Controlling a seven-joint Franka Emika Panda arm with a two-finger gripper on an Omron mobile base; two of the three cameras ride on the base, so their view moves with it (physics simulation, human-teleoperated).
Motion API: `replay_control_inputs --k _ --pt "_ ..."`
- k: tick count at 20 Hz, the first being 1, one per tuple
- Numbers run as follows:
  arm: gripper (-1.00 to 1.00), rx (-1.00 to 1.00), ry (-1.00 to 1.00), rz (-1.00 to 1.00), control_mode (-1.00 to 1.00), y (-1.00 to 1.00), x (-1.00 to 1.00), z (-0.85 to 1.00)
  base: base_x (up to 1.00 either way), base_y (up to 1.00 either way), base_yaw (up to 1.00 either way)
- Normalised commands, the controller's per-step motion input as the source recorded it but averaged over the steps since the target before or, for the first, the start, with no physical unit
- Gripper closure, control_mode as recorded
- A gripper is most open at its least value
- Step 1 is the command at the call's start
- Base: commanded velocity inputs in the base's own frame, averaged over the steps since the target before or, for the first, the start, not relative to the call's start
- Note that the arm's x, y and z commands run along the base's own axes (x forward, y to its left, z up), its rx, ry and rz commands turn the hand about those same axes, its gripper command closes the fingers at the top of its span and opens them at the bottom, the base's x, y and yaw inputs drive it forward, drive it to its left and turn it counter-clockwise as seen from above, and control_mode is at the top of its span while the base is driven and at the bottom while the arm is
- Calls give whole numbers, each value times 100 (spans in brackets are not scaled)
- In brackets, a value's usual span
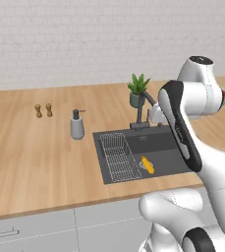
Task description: Pick the corn from the sink and place it in the bowl. Then pick the bowl and place it in the microwave. Then close the microwave door and press the start button.
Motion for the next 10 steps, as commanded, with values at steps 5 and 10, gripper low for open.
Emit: replay_control_inputs --k 5,10 --pt "-100 0 3 0 -100 -14 -61 -16 0 0 0" --pt "-100 0 15 0 -100 -65 -10 -47 0 0 0"
